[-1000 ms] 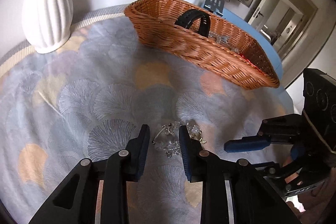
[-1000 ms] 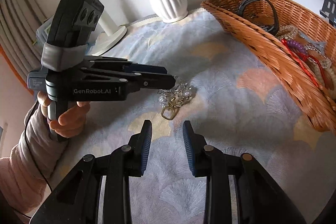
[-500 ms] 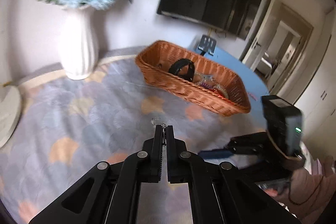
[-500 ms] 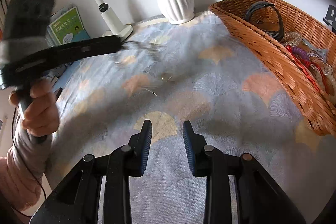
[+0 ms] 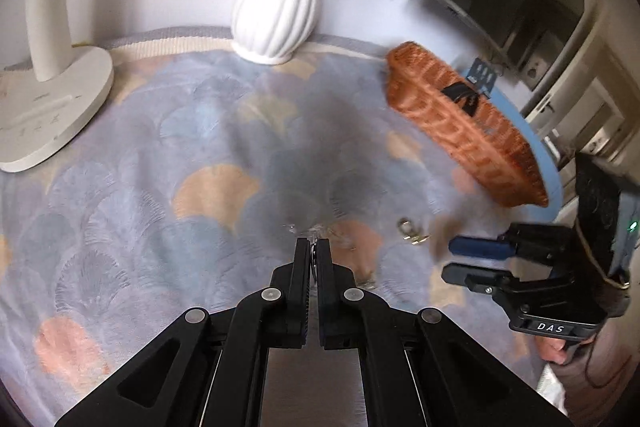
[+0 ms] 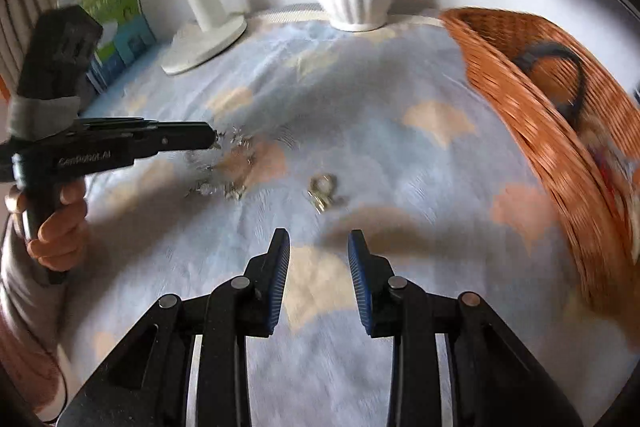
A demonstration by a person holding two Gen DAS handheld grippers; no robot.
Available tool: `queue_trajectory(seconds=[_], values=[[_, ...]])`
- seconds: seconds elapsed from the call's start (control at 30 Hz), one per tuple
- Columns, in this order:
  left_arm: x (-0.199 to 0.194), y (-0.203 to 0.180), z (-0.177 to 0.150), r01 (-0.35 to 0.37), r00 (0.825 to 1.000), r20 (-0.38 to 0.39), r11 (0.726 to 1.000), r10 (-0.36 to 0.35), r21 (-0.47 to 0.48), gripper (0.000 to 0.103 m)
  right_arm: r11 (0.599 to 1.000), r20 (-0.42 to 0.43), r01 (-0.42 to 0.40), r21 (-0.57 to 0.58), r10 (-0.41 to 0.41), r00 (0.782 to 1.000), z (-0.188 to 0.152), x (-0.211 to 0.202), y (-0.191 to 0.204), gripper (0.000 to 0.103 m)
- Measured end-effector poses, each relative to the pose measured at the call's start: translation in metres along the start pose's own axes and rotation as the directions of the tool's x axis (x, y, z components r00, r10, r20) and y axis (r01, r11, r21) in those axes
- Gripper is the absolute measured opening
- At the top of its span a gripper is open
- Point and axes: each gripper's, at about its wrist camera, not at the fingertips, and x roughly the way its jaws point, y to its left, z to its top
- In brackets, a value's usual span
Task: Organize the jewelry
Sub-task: 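Grasp the silver chain with the left tool while the right tool grasps the gold clasp, then carry the chain and gold clasp into the wicker basket and open both tools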
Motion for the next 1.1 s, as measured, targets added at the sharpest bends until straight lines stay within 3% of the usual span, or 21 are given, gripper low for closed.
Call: queue_trajectory(seconds=[0.13,0.17,0.2,0.3,0.43,0.53,0.67,0.77,0.83,0.9,0.93,1.1], values=[[0.000,0.003,-0.004,-0.015,1.000,-0.001,1.000,0.015,-0.007,0.003,0.999,0.031,0.034,-0.023,-0.033,0.999,0.009,0.012,0.001,0.031],[-0.001,0.005,-0.003,-0.014,1.000,0.002,1.000,0.014,-0.011,0.003,0.999,0.042,0.042,-0.034,-0.041,0.998,0.009,0.013,0.002,0.017],[-0.002,0.006,-0.003,-0.010,1.000,0.005,1.000,0.010,-0.017,0.003,0.998,0.049,0.048,-0.048,-0.045,0.998,0.009,0.014,0.005,0.013],[-0.003,0.008,-0.002,0.017,1.000,0.012,0.999,-0.017,-0.036,0.003,0.993,0.075,0.090,-0.079,-0.084,0.994,0.004,0.014,0.012,0.013],[-0.010,0.008,-0.001,0.127,0.992,0.030,0.991,-0.125,-0.052,0.003,0.998,0.079,0.047,-0.040,-0.043,0.996,-0.006,0.003,0.011,0.013],[-0.018,0.004,-0.001,0.241,0.970,0.048,0.969,-0.239,-0.049,0.003,1.000,0.107,-0.008,0.027,0.005,0.994,-0.019,-0.017,0.002,0.013],[-0.029,-0.009,0.002,0.272,0.960,0.067,0.962,-0.270,-0.012,0.003,0.998,0.146,-0.016,0.069,0.006,0.989,-0.035,-0.051,-0.013,0.013],[-0.038,-0.017,0.003,0.130,0.988,0.076,0.991,-0.133,0.035,0.003,0.996,0.177,0.014,0.084,-0.029,0.984,-0.049,-0.080,-0.029,0.013],[-0.035,-0.016,0.002,-0.002,0.999,0.052,0.999,0.000,0.046,0.013,0.996,0.190,0.023,0.089,-0.039,0.981,-0.057,-0.091,-0.037,0.013],[-0.028,-0.017,-0.001,-0.118,0.993,0.035,0.989,0.116,0.083,0.038,0.995,0.201,0.015,0.100,-0.035,0.979,-0.064,-0.098,-0.043,0.013],[-0.022,-0.018,-0.004,-0.161,0.987,0.025,0.980,0.159,0.114,0.039,0.994,0.206,-0.004,0.109,-0.018,0.978,-0.067,-0.099,-0.045,0.013],[0.011,-0.024,-0.011,-0.226,0.967,-0.058,0.945,0.246,0.237,0.039,0.994,0.199,-0.037,0.103,0.016,0.980,-0.076,-0.094,-0.042,0.013]])
